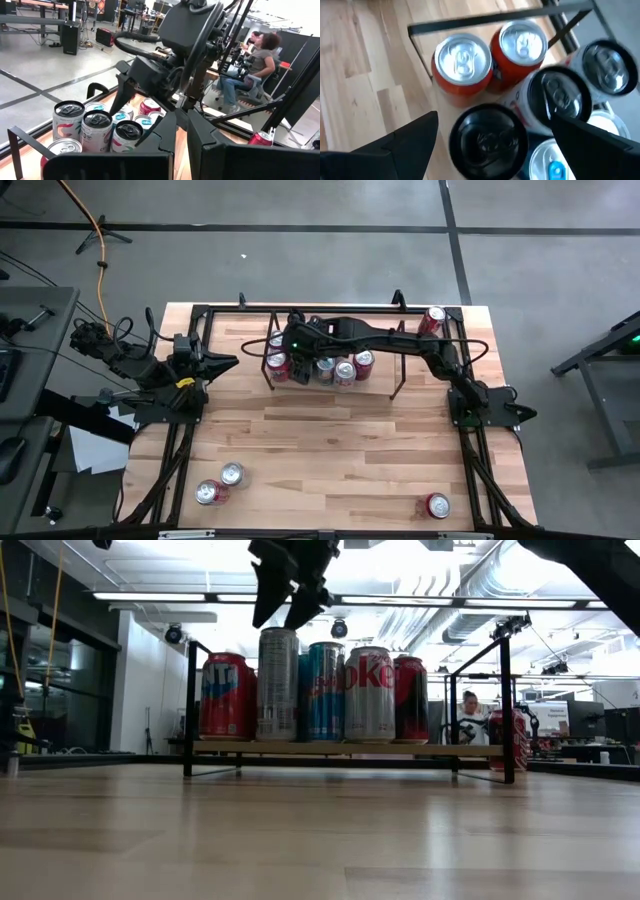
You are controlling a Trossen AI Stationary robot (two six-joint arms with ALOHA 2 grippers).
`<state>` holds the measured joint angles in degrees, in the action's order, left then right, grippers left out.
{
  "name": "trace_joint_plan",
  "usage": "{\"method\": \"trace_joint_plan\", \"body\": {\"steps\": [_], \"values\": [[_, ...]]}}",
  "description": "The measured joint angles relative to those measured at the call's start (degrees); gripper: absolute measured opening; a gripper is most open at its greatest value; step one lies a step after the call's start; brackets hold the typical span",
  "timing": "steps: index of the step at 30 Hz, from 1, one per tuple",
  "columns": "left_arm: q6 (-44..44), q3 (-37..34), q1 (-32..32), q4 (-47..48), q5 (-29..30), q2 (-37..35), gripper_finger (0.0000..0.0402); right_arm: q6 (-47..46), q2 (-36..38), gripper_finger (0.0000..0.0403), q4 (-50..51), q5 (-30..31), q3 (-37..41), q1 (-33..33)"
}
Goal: Place canned beverage on shelf
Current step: Put the white-pink soda can on the shelf aligned with the other white-pink soda cans
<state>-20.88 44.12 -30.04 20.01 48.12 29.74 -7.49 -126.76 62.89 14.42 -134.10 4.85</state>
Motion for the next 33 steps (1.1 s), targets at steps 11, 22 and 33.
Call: {"method": "trace_joint_plan", "body": {"steps": [11, 22, 33], "values": [[0.0, 0.0, 0.0, 0.4, 0.0, 0.0, 0.0000, -3.7, -1.7, 0.0371, 2.2, -0.5, 0.0, -1.2], [0.0, 0.0, 0.0, 0.4, 0.0, 0.7, 0.0000, -6.4, -2.0, 0.0368, 2.6, 0.2, 0.0, -1.2], [0.0, 0.0, 0.0, 0.4, 0.0, 0.7, 0.0000, -6.8, -2.2, 0.0247, 2.8, 1.0, 0.0, -1.2]]}}
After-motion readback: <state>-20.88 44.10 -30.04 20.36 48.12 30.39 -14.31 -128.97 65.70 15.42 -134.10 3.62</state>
